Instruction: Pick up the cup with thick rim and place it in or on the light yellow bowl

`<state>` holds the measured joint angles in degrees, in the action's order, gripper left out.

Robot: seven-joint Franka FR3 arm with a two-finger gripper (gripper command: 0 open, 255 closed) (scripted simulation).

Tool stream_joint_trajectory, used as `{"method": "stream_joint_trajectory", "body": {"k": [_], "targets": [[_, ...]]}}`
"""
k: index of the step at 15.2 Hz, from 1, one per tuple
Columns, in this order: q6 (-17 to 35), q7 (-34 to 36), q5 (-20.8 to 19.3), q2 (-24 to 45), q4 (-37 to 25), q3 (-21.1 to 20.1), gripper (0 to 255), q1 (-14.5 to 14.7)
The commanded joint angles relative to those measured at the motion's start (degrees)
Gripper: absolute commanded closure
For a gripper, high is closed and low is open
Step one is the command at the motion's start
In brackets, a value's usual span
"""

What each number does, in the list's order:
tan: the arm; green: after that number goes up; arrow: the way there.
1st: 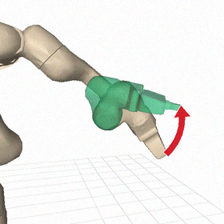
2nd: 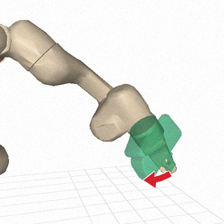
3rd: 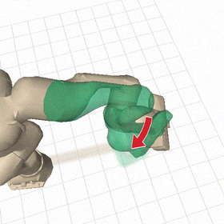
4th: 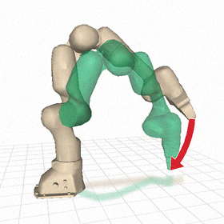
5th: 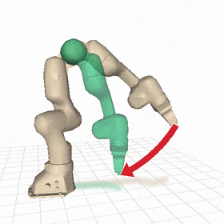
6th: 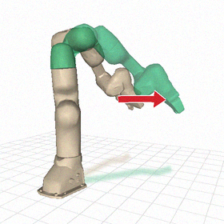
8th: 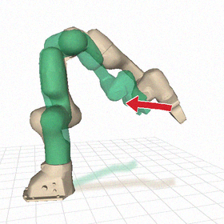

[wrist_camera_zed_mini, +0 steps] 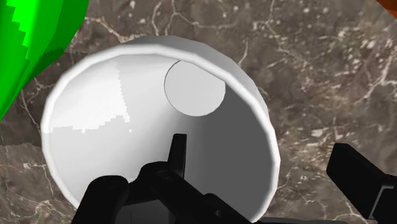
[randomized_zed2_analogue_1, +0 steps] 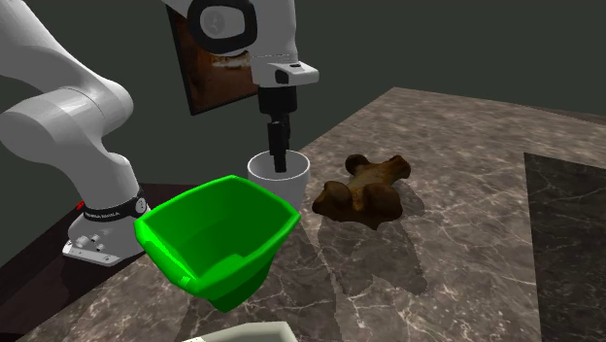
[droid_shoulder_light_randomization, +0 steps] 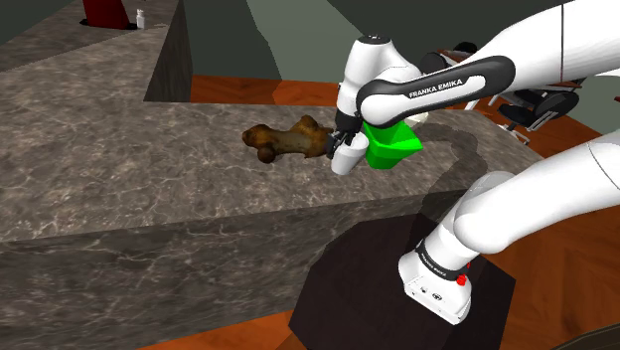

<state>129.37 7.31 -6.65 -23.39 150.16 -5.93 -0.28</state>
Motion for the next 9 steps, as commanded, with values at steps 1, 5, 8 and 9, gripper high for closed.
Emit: {"method": "stream_joint_trajectory", "body": {"k": [1,5,8,9], "targets": [[0.04,-0.01,-0.01,0.02,0.01,0.01,0,-0.01],[0.03,-0.01,-0.01,0.02,0.01,0.01,255,-0.01],[0.03,-0.01,-0.01,0.02,0.01,0.01,255,-0.01],[0.03,-0.01,-0.01,0.01,0.01,0.01,255,-0.01]]}}
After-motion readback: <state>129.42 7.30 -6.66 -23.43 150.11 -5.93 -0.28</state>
